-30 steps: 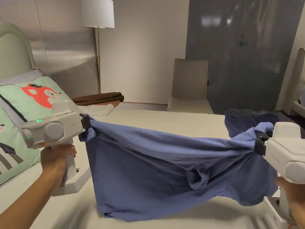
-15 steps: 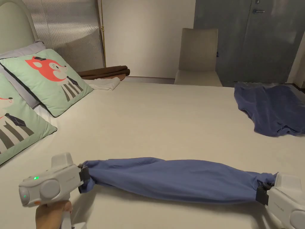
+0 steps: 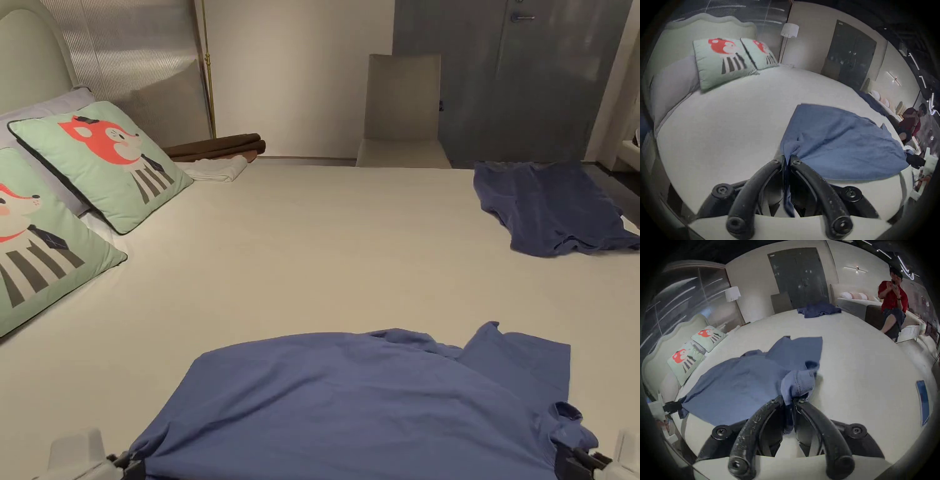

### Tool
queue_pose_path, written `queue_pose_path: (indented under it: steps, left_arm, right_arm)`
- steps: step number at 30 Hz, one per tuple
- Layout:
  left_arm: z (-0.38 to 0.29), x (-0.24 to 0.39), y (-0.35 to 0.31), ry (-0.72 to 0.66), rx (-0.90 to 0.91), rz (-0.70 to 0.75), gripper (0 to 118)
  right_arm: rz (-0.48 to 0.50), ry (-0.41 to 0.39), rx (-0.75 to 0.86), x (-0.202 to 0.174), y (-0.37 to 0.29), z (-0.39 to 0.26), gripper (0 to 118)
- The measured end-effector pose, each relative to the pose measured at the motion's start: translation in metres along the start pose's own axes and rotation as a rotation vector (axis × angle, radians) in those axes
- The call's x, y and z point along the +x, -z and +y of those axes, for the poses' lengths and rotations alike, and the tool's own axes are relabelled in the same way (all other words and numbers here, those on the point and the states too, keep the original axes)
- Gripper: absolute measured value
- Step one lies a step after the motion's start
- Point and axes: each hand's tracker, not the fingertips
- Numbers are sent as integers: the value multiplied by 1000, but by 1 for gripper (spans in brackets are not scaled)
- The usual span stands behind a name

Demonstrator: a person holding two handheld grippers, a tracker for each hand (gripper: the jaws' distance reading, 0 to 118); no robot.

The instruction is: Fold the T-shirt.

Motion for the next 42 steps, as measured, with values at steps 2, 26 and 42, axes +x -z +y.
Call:
queue_pose_path:
  steps: [2,26,42]
  left_arm:
    - [-15,-8,-9,-9,-47,9,4]
    - [77,130,-55,266,354,-135,113]
    - [100,173,-56,268,537,-209,0]
  right_arm:
    - [-5,-26,-38,3,-13,-18,7]
    - [-29,-106,358,-72,-75,67,101]
    - [-125,-210,516,-102,-88,85,0]
